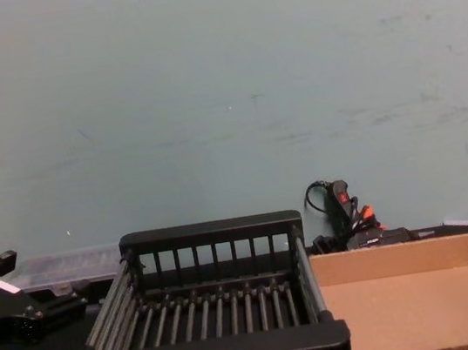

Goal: Pick up the white tape and place it into the black box , Pick up the silver tape and place it into the brown box.

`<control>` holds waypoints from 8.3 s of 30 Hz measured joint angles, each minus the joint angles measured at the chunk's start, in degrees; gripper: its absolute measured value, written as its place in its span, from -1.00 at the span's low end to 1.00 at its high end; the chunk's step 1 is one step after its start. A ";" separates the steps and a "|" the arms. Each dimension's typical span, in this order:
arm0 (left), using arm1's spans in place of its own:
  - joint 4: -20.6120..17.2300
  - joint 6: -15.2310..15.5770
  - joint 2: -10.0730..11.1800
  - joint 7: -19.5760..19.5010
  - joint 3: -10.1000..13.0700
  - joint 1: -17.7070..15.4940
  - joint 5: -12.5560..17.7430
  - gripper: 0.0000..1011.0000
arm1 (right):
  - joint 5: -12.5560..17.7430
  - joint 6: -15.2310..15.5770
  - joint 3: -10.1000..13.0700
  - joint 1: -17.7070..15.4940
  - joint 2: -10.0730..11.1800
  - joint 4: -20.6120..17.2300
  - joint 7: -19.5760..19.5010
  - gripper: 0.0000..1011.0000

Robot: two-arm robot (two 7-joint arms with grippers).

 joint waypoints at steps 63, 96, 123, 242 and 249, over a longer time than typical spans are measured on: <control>0.00 0.00 0.00 0.00 0.00 0.00 0.00 0.98 | -13.99 0.41 -7.27 30.41 -17.24 35.62 -3.27 -0.69; 0.00 0.00 0.00 0.00 0.00 0.00 0.00 0.98 | -14.62 0.87 -6.94 30.34 -17.71 36.07 -2.98 0.14; 0.00 0.00 0.00 0.00 0.00 0.00 0.00 0.98 | -14.56 0.86 -6.94 30.34 -17.71 36.03 -2.98 0.98; 0.00 0.00 0.00 0.00 0.00 0.00 0.00 0.98 | -10.17 -6.77 -16.34 11.76 -4.42 15.78 8.48 0.98; 0.00 0.00 0.00 0.00 0.00 0.00 0.00 0.98 | -10.09 -6.57 -16.44 11.75 -4.50 15.82 8.39 0.98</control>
